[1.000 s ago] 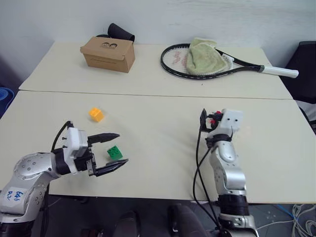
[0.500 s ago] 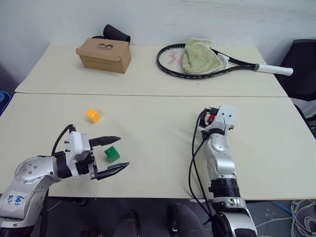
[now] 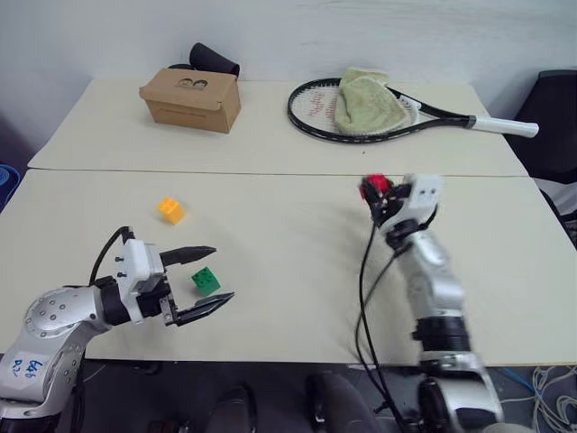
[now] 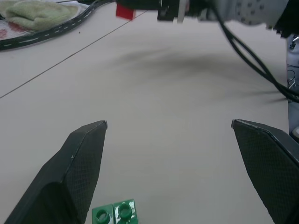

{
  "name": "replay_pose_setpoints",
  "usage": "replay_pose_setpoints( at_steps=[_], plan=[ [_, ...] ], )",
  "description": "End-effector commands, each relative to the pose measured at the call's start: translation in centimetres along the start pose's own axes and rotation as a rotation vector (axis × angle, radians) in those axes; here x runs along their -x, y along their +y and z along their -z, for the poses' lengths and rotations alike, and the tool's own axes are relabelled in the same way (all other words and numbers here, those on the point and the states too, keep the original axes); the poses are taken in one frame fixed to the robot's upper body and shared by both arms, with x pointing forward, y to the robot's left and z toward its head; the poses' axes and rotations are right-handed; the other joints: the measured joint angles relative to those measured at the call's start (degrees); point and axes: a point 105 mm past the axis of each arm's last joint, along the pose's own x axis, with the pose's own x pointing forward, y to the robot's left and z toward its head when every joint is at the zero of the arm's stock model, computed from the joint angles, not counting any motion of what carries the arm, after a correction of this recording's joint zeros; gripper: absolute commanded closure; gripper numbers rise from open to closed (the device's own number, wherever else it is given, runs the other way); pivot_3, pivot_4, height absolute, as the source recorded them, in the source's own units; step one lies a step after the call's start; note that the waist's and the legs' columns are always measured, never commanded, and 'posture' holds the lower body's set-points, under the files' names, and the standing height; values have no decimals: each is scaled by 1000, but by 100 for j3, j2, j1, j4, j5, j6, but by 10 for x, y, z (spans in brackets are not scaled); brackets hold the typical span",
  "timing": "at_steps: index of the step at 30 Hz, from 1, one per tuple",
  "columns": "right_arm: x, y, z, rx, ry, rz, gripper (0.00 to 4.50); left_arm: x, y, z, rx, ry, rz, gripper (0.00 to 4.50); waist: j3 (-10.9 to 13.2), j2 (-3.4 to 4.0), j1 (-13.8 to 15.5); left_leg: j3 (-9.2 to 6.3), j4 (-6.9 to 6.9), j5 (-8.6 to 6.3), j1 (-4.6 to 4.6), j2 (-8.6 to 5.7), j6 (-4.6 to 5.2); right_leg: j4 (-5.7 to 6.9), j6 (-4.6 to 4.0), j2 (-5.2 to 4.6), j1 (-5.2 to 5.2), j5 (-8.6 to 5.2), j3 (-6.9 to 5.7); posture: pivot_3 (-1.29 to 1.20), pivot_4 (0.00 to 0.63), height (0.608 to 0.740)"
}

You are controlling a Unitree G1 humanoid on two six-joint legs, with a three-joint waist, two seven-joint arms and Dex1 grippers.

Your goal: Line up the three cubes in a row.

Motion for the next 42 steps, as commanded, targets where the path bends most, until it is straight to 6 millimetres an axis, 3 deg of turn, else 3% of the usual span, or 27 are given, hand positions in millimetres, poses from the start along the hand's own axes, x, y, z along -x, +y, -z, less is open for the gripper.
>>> replay_pose_setpoints(
  at_steps=[1, 7, 11, 18, 24, 27, 31, 36, 39, 42],
  plan=[
    [17, 44, 22, 90, 160, -490, 2995, 7, -4, -3, -22, 12, 13, 0, -3, -5, 2, -3, -1, -2, 8, 4, 0, -8, -1, 3, 9, -1, -3, 0, 150, 740],
    [27, 54, 49, 56, 194, -704, 2995, 10, -5, -2, -4, 15, -2, 0, 3, -13, -2, 1, 9, 0, 11, 0, 3, -2, -2, -3, 15, -1, 1, 0, 150, 740],
    [22, 47, 69, 32, 217, -640, 2995, 12, -9, -2, 2, 14, -11, 0, 4, -14, 3, -1, 9, 0, 10, -3, 2, 0, -2, -11, 13, -1, -1, 0, 150, 740],
    [23, 43, 88, -6, 245, -589, 2995, 21, -7, -1, 6, 31, -43, 0, 4, -13, 1, -2, 8, -2, 8, -3, -1, -5, -4, -16, 13, -2, -3, 0, 150, 740],
    [19, 38, 65, 45, 129, -579, 922, 38, 0, 5, 37, 66, -99, 0, 4, -13, -6, -1, 8, -1, 11, -3, -3, 3, -7, -15, 13, -3, -3, 0, 150, 740],
    [20, 33, 46, 82, 70, -554, 33, 62, 5, 15, 80, 95, -188, 0, 6, -10, -18, 0, 5, -1, 9, -2, -4, 4, -8, -15, 9, -4, -2, 0, 150, 740],
    [38, 31, 16, 108, -22, -535, 33, 110, 12, 34, 152, 142, -378, 0, 6, -10, 8, -7, 1, -4, 10, 1, -9, 2, -18, -16, 7, -9, -10, 0, 150, 740],
    [79, 34, 10, 104, -92, -448, 33, 163, 4, 65, 249, 214, -565, 0, 5, -13, 40, -13, -6, -12, 7, 1, -11, -27, -20, -20, 18, -11, -18, 0, 150, 740],
    [101, 44, 21, 30, -46, -468, 33, 171, -2, 76, 291, 232, -577, 0, 4, -15, 67, -12, -5, -16, 8, -2, -8, -35, -23, -26, 23, -13, -18, 0, 150, 740],
    [113, 50, 23, 57, -35, -486, 33, 146, -1, 71, 282, 195, -482, 0, 5, -15, 85, -10, -4, -16, 8, -3, -5, -34, -28, -36, 22, -15, -16, 0, 150, 740]
  ],
)
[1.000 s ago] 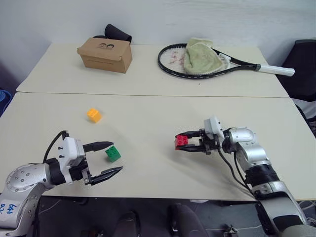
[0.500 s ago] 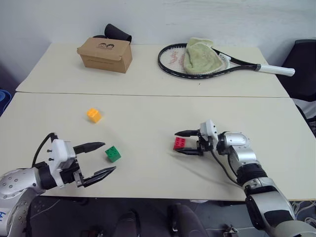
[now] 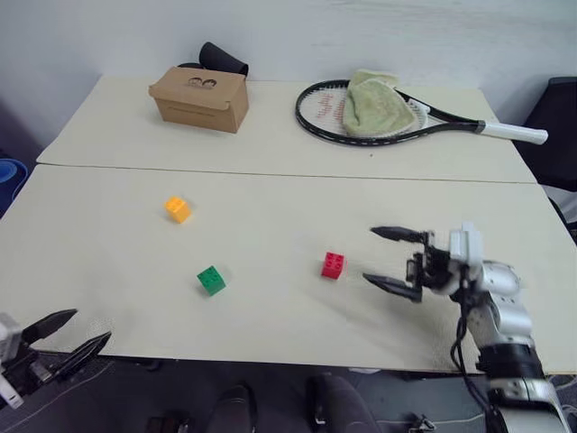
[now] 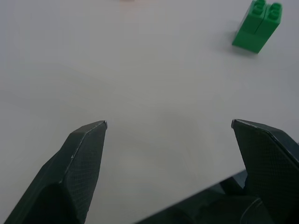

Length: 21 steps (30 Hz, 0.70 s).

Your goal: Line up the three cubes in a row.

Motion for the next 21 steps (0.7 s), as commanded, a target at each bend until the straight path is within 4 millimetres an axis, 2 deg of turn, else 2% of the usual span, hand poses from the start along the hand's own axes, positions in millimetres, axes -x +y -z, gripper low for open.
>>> replay_pose_setpoints(
  at_steps=[1, 5, 6, 8, 10, 13, 17, 21],
  plan=[
    [6, 5, -15, 93, -8, -37, 33, -20, -17, -17, -52, -44, 112, 0, 0, 1, 12, 0, 0, 0, 1, 0, 0, 1, -2, -4, 1, -1, 0, 0, 150, 740],
    [2, 9, -17, 131, -2, -82, 33, -64, -41, -46, -118, -116, 258, 0, 0, 1, 75, 3, 0, -11, 3, 1, -21, 5, -30, -6, 3, -10, -2, 0, 150, 740],
    [2, 9, -18, 138, -2, -87, 33, -71, -44, -50, -130, -124, 273, 0, 0, 2, 83, 3, 0, -10, 3, 2, -20, 5, -26, -6, 3, -8, -5, 0, 150, 740],
    [0, 9, -20, 148, -7, -91, 33, -98, -54, -58, -190, -143, 326, 0, 0, 4, 86, 4, -1, 3, 1, 2, 1, 5, -2, -5, 2, 5, -7, 0, 150, 740],
    [-2, 9, -22, 154, -13, -96, 33, -116, -63, -60, -240, -132, 370, 0, 0, 4, 95, 7, -5, 4, -2, 0, 1, 2, 2, -3, 0, 7, -7, 0, 150, 740],
    [-5, 9, -21, 133, -12, -84, 33, -142, -66, -53, -221, -114, 383, 0, 0, 4, 72, 19, -5, -3, -2, 3, 0, -5, 7, 6, 0, 9, -2, 0, 150, 740],
    [-6, 11, -19, 135, 3, -81, 33, -155, -77, -42, -181, -103, 434, 0, 1, 4, 68, 23, 0, -5, -2, 12, -1, 1, 11, 20, -5, 10, 0, 0, 150, 740],
    [-7, 14, -21, 143, 0, -67, 0, -164, -76, -36, -195, -101, 417, 865, 1, 3, 92, 19, 12, -1, 0, 11, 4, 14, 15, 19, -2, 11, -1, 0, 150, 740]
  ],
)
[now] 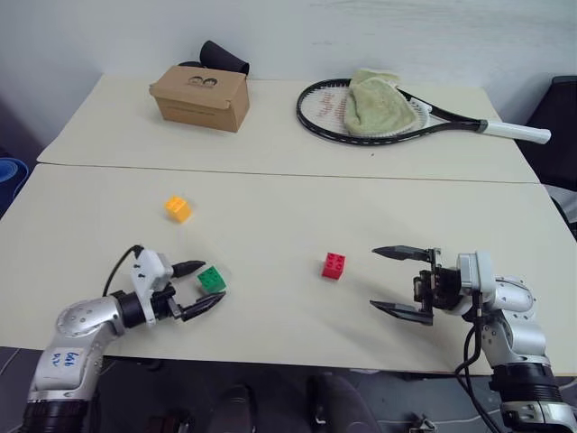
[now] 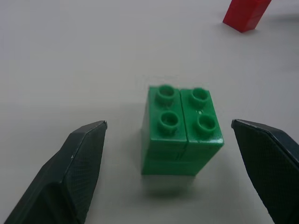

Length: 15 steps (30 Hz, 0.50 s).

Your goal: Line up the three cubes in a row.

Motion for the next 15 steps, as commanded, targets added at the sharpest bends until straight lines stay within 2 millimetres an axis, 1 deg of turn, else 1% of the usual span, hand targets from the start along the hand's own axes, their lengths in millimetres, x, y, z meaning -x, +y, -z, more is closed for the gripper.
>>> replay_pose_setpoints(
  at_steps=[1, 4, 7, 9, 11, 13, 15],
  plan=[
    [-1, 2, -8, 38, -9, 5, 0, -4, 3, -1, -44, -11, -9, 1179, 0, 0, 3, -1, 2, 1, 1, -1, 2, 1, 2, -1, 2, 1, 0, 0, 150, 740],
    [1, 3, -7, 34, 6, 14, 0, -6, 4, -5, -59, -29, -3, 2099, 0, 0, 4, -1, 3, 9, 3, -7, 6, 3, 9, -7, 6, 5, 2, 0, 150, 740],
    [10, 3, -6, 30, 37, 27, 0, -8, 4, -12, -101, -38, 35, 2972, 0, 0, 13, -1, 1, 9, 2, -7, 6, 2, 10, -8, 5, 6, 2, 0, 150, 740],
    [16, 3, -5, 31, 56, 36, 0, -13, 3, -20, -146, -51, 87, 3009, 0, 0, 26, -2, 0, 9, 0, -7, 5, 0, 10, -8, 3, 6, 0, 0, 150, 740],
    [25, 3, -4, 23, 77, 51, 0, -25, 0, -27, -208, -55, 180, 3009, 0, 0, 59, -2, 1, 9, -1, -8, 5, -2, 10, -7, 3, 6, -1, 0, 150, 740],
    [35, 7, -2, 4, 110, 45, 0, -43, -4, -32, -279, -48, 290, 3009, 0, 0, 129, 1, 5, 10, -1, -12, 7, -1, 13, -8, 5, 7, 0, 0, 150, 740],
    [43, 11, -1, -4, 136, 45, 0, -66, -4, -42, -336, -55, 388, 3009, 0, 0, 191, 0, 10, 12, -1, -19, 10, -4, 16, -8, 10, 9, -2, 0, 150, 740]
  ],
)
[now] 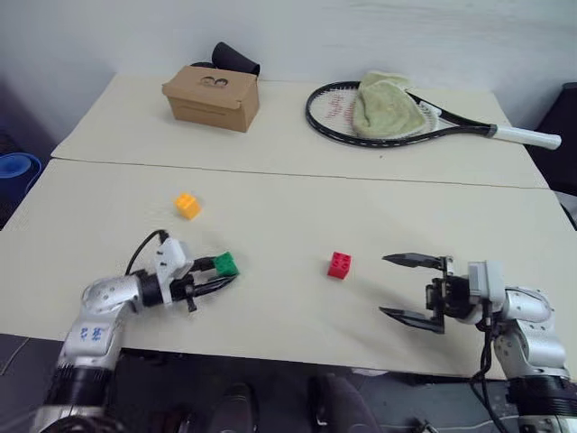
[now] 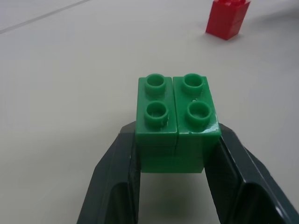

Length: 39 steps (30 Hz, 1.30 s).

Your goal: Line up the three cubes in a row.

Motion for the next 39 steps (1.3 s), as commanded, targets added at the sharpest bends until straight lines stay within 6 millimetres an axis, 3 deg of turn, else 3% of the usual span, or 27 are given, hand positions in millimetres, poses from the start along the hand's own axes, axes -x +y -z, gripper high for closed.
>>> replay_pose_setpoints(
  at_steps=[1, 6, 17, 24, 32, 39],
  plan=[
    [15, 2, -6, 33, 21, 11, 0, -32, 6, -11, -96, -17, 159, 3009, 0, 0, 45, 2, 2, 1, -1, -1, 2, -3, 2, 2, 0, 1, 0, 0, 150, 740],
    [17, 6, -12, 56, 26, 62, 0, -76, 14, -17, -148, 6, 340, 3009, 0, 0, 77, 27, 27, -5, -16, -1, 9, -14, 23, 26, -7, 12, 5, 0, 150, 740],
    [18, 28, -28, 58, 42, 161, 0, -118, 7, -22, -145, 3, 450, 3009, 6, -10, -31, 49, 78, -30, -25, 13, 5, -7, 50, 62, -13, 24, 24, 0, 150, 740],
    [14, 31, -29, 47, 35, 166, 0, -117, 6, -12, -148, 65, 468, 3009, 6, -10, -30, 56, 81, -33, -23, 19, 8, -6, 55, 71, -14, 27, 41, 0, 150, 740],
    [10, 26, -17, 38, 24, 148, 0, -88, 23, -6, -137, 110, 413, 3009, 6, -11, -39, 60, 81, -34, -17, 19, 8, -1, 55, 84, -14, 27, 79, 0, 150, 740],
    [9, 23, -11, 40, 11, 131, 0, -85, 17, -3, -117, 103, 445, 3009, 6, -11, -21, 65, 85, -37, -19, 25, 14, -1, 55, 84, -14, 27, 80, 0, 150, 740]
  ],
)
